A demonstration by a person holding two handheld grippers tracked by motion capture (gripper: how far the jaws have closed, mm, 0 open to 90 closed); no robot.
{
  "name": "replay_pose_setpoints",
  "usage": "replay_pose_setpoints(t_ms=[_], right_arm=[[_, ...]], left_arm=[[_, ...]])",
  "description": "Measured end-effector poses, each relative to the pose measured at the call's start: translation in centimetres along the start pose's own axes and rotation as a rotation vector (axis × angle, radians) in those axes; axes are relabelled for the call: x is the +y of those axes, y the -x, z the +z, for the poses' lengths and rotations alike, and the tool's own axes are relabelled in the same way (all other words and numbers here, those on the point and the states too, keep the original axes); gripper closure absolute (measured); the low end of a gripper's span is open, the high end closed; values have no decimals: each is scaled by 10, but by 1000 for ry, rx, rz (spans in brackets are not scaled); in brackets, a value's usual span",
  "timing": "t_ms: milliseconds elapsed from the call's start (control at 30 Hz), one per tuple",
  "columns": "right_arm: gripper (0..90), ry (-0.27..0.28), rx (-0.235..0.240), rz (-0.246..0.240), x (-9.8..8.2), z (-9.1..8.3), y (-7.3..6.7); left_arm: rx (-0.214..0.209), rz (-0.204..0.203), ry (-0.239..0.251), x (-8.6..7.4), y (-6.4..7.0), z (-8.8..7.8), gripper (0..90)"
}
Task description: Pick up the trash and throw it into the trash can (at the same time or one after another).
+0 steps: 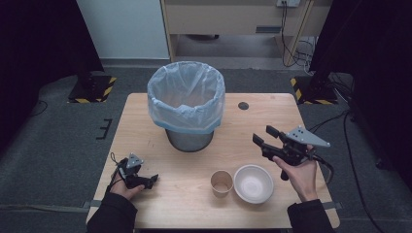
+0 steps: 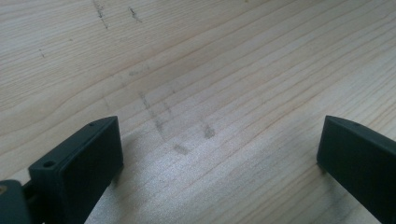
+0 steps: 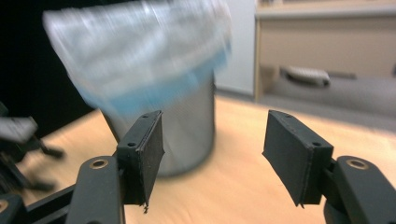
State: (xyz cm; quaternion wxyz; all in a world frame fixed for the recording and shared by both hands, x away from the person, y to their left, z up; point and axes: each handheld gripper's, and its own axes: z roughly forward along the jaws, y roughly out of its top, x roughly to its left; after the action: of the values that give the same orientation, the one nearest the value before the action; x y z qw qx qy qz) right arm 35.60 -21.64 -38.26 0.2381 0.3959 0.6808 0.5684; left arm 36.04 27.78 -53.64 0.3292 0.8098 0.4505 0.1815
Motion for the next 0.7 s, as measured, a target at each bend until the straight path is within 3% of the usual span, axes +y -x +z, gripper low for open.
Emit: replay_pose_setpoints(t_ms=[33,67,167,233,267,300,367,400,467,533,600,633,700], right_arm=[[376,-15,-9,7,-7,0,3],[357,-68,-25,13,-22,0,10],[355,-91,-39,25,-36,0,16],[342,-164,-39,27,-56,0,25],[342,-164,-39,27,-56,0,25],[342,-233,-34,40,-70,1,30],[348,-253,-36,42,-76,2,31],[368,-314,-37,49,-89,4,34],[391,-376,-31,43,-101,6,37],[407,-432,-15,48,-108,8,40],[413,-449,-9,53,-111,9,41],[438,-489,6,57,-116,11,42],[448,-502,8,55,-117,12,42]], left_arm=[[0,0,0,0,0,0,0],[0,0,0,0,0,0,0],[0,0,0,0,0,0,0],[0,0,0,0,0,0,0],[0,0,0,0,0,0,0],[0,0,0,0,0,0,0],[0,0,0,0,0,0,0],[-1,0,-1,0,0,0,0],[-1,0,-1,0,0,0,0],[-1,0,0,0,0,0,0],[-1,0,-1,0,0,0,0],[0,0,0,0,0,0,0],[-1,0,0,0,0,0,0]])
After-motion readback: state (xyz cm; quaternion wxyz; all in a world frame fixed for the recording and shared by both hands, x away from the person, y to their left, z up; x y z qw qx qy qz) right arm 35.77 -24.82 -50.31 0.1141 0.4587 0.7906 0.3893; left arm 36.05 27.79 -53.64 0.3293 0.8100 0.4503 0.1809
